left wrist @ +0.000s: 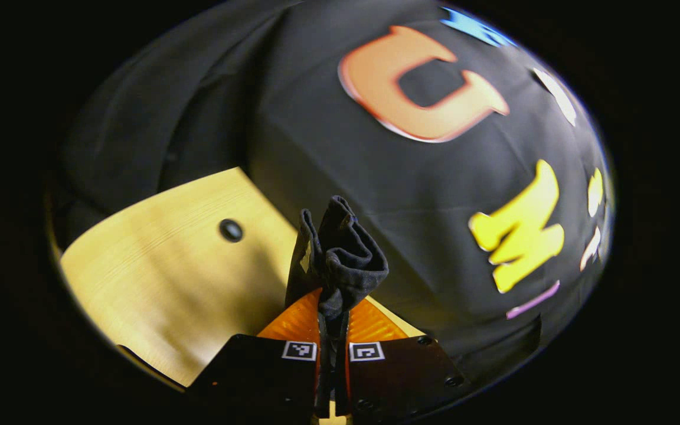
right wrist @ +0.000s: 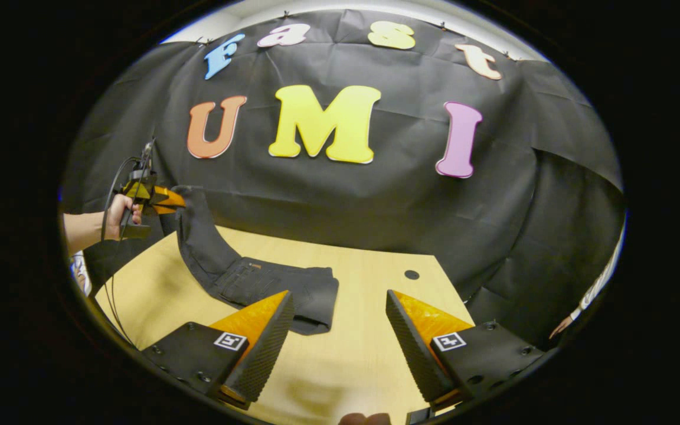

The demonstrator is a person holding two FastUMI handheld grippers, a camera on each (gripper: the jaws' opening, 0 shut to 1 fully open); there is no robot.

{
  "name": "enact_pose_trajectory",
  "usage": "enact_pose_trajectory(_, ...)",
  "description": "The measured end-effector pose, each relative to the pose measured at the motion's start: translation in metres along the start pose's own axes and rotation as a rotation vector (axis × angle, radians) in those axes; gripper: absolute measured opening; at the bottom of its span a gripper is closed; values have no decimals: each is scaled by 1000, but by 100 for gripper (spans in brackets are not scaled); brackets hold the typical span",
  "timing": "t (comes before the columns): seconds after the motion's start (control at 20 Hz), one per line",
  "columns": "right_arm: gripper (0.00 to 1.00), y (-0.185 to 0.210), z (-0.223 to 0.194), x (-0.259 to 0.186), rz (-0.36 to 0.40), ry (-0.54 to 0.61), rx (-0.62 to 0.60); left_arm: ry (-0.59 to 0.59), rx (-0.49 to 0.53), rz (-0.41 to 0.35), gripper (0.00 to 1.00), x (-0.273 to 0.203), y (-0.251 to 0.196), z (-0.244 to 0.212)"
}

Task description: Grasp the waist and the cuffs of the jeans and fold them to make the two legs overlap; first hold the waist and fold one-third of the jeans toward the cuffs, then hold the cuffs and fold the remaining one-third in the same direction to finish folding.

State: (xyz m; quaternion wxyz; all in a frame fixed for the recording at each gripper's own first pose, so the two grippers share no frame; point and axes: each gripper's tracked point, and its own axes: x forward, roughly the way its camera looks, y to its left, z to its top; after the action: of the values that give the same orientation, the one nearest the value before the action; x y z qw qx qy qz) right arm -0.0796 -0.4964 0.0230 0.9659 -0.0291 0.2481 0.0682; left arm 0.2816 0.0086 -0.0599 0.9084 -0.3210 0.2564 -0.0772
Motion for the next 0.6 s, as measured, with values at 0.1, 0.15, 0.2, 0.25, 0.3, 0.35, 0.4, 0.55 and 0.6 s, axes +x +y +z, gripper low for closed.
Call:
enact_pose_trajectory(0.1,98,-13,-3,-13,-17,-4,22,11,127,-77,6,-3,-55,-23)
enact_pose_trajectory(0.15,98,-20,-6,-19,-28,-7,30,26,193,-108,6,2,-80,-45)
enact_pose_trajectory(0.2,98,-28,-7,-25,-42,-9,37,44,270,-128,6,8,-103,-64)
enact_pose_trajectory(0.25,99,-37,-9,-31,-56,-12,46,72,347,-146,6,14,-124,-89)
enact_pose_trajectory(0.3,98,-46,-11,-37,-73,-13,54,103,420,-159,6,14,-140,-116)
enact_pose_trajectory(0.35,98,-56,-14,-43,-89,-10,61,139,490,-163,6,24,-153,-145)
enact_pose_trajectory(0.4,98,-66,-17,-49,-107,-8,65,168,551,-165,6,41,-164,-175)
enact_pose_trajectory(0.55,98,-97,-29,-68,-167,13,70,238,690,-121,6,80,-169,-253)
enact_pose_trajectory(0.6,98,-107,-33,-74,-184,22,68,266,717,-94,7,93,-164,-278)
